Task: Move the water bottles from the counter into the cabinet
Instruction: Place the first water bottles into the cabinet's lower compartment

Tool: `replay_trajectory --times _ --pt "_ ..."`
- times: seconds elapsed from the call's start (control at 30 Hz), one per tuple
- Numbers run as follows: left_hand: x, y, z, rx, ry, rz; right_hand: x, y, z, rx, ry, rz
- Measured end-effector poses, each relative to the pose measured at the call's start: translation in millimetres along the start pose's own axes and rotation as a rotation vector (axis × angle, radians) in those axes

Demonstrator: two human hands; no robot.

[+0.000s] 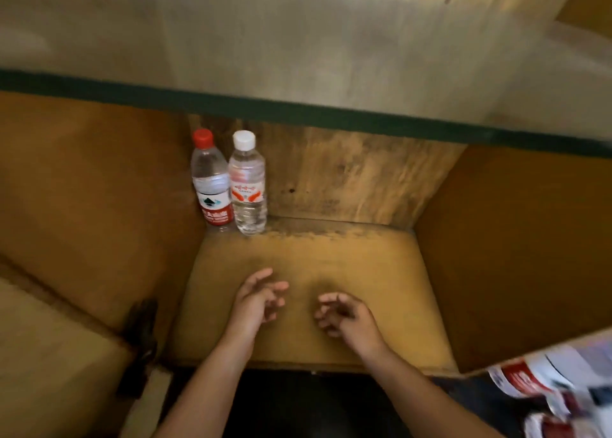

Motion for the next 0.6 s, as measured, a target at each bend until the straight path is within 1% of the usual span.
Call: replay_trajectory --times 0.1,0.17,0.3,0.43,0.5,0.6 --pt "29 -30 -34 -0.117 -0.096 -0.011 55 33 45 -0.072 0.044 -0.098" --pt "50 -51 -64 -0.189 -0.2 -0.011 91 54 72 -0.1 0.076 -0.132" --pt "97 -88 -123 -0.339 -0.412 -0.035 157 94 123 -0.162 0.185 -0.157" --pt "149 -134 -175 -0.471 -0.573 -0.043 221 135 169 -0.226 0.302 -0.149" --pt "176 -164 -201 -0.522 -0.645 -0.023 253 158 191 -0.189 0.355 -0.138" --pt "215 -215 -232 -0.616 -0.707 0.016 302 200 225 -0.115 0.421 -0.156"
Point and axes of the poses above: each hand's wrist, its own x-axis away from the middle knuckle, its own z-axis out of the back of the hand, y = z × x, the point moved 10 cm from there along -x, towards the middle knuckle, and after that the axes turned 2 degrees about -x, right-handed, at the moved point
